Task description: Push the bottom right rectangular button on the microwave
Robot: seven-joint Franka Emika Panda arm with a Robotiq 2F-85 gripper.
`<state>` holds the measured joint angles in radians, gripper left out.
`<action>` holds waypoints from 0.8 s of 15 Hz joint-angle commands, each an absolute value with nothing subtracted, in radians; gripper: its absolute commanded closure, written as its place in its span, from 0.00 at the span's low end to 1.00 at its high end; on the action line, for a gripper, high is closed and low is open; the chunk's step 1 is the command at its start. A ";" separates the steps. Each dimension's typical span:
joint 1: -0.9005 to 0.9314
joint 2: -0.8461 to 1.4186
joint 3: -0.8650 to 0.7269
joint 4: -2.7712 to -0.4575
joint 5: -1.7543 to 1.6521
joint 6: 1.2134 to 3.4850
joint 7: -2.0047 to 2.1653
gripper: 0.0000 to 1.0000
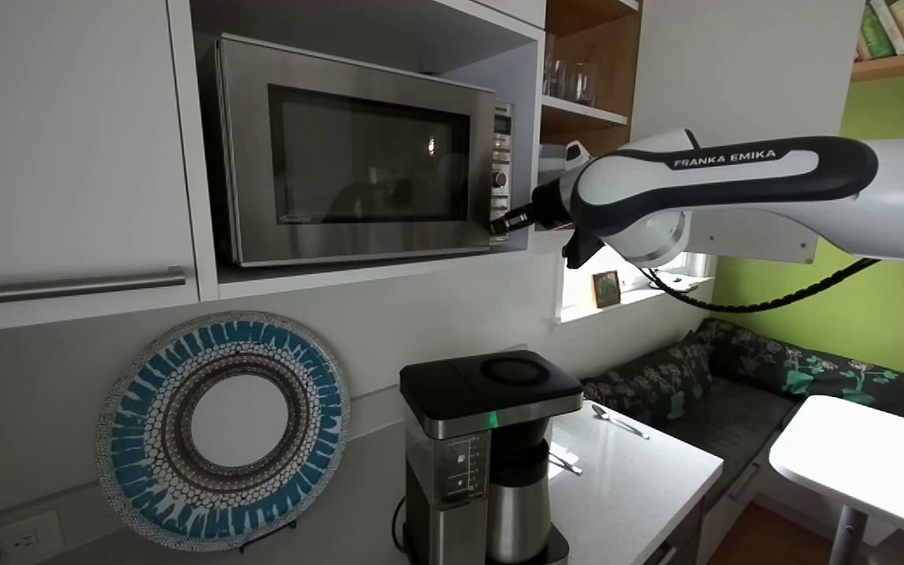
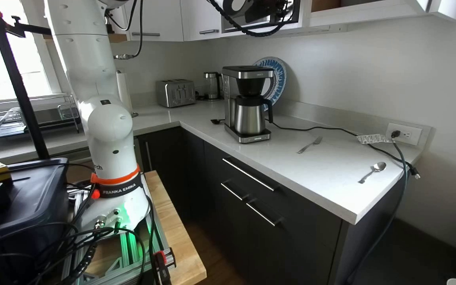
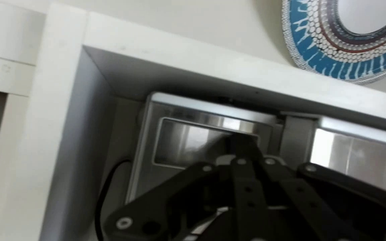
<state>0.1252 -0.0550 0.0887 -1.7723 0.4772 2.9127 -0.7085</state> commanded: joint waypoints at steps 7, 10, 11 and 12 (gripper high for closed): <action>0.094 -0.304 0.049 -1.793 0.275 2.265 -0.394 1.00; 0.092 -0.351 0.040 -1.771 0.218 2.076 -0.312 0.77; 0.091 -0.364 0.036 -1.763 0.209 2.023 -0.292 0.73; 0.087 -0.378 0.037 -1.760 0.192 1.984 -0.266 0.68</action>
